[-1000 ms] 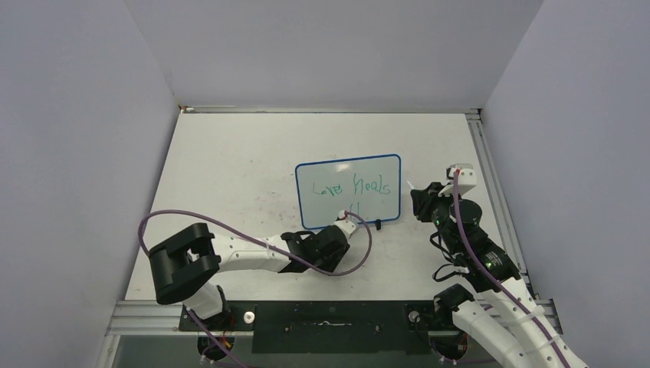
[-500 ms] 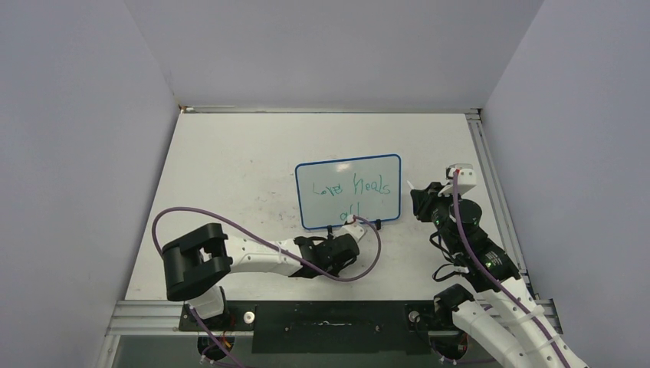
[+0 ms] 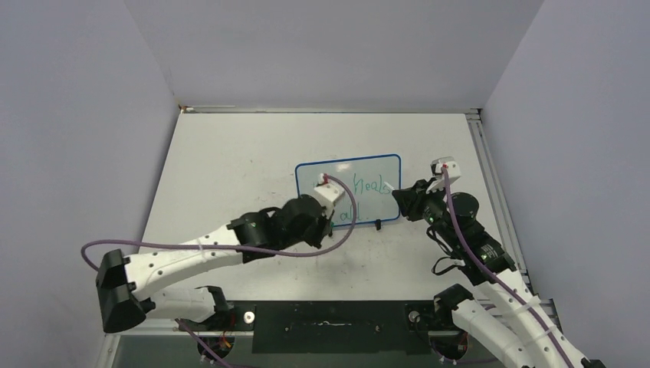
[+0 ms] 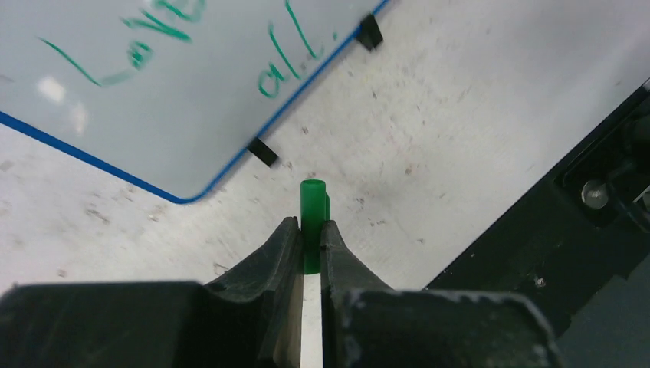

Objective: Write a sentence on the whiteboard
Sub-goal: Insert the whiteboard marker without the cap into the pen cap.

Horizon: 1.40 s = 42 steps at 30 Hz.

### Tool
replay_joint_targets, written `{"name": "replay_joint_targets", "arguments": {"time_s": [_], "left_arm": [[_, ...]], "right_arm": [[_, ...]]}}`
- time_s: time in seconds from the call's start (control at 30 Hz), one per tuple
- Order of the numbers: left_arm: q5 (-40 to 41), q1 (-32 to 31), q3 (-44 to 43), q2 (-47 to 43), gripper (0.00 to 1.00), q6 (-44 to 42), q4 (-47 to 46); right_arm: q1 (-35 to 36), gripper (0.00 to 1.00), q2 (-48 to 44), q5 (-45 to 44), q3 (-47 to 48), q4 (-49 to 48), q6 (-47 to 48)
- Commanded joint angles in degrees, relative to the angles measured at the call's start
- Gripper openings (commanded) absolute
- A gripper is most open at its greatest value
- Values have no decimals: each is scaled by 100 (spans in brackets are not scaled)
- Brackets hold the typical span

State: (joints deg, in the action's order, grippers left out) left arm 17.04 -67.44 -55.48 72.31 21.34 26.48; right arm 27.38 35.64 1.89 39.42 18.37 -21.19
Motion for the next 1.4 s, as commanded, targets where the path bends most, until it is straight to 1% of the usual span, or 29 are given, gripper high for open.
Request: {"name": "replay_joint_targets", "arguments": {"time_s": [0.0, 0.1, 0.17, 0.27, 0.33, 0.4, 0.5, 0.53, 0.67, 0.77, 0.87, 1.1, 1.23, 1.37], "left_arm": [[-933, 883, -489, -818, 0, -1020, 572], [-1776, 1345, -204, -1286, 0, -1893, 361], [-2373, 1618, 119, -1579, 0, -2302, 75], [-3216, 1936, 605, -1967, 0, -2492, -426], [-3509, 2000, 869, -2079, 0, -2490, -702], [-3775, 2006, 1076, -2087, 0, -2463, -922], [-4108, 2011, 1121, -1937, 0, -2574, -889], [-4127, 2007, 1095, -1877, 0, -2644, -811], [-4281, 2007, 1118, -1801, 0, -2693, -849], [-4312, 2010, 1137, -1808, 0, -2675, -867], [-4321, 2007, 1146, -1809, 0, -2664, -873], [-4340, 1999, 1156, -1817, 0, -2673, -872], [-4358, 1983, 1157, -1794, 0, -2679, -859], [-4347, 1962, 1159, -1782, 0, -2687, -846]], "right_arm": [[-67, 5, 362, 1653, 329, -775, 31], [-153, 5, 672, 2936, 360, -1133, -17], [-192, 5, 977, 3776, 415, -1361, -94], [-198, 5, 1520, 4800, 505, -1383, -164], [-177, 5, 1739, 5202, 542, -1298, -150], [-136, 5, 1850, 5399, 557, -1284, -146], [-13, 5, 2112, 5878, 656, -1262, -171], [44, 5, 2213, 5970, 712, -1162, -100], [379, 5, 2587, 5897, 976, -510, 387], [568, 5, 2772, 5895, 1079, -285, 529], [612, 5, 2842, 5841, 1123, -122, 631], [573, 5, 2789, 5745, 1169, -95, 645], [430, 5, 2651, 5846, 1138, -261, 509], [318, 5, 2616, 5882, 1113, -196, 555]]}}
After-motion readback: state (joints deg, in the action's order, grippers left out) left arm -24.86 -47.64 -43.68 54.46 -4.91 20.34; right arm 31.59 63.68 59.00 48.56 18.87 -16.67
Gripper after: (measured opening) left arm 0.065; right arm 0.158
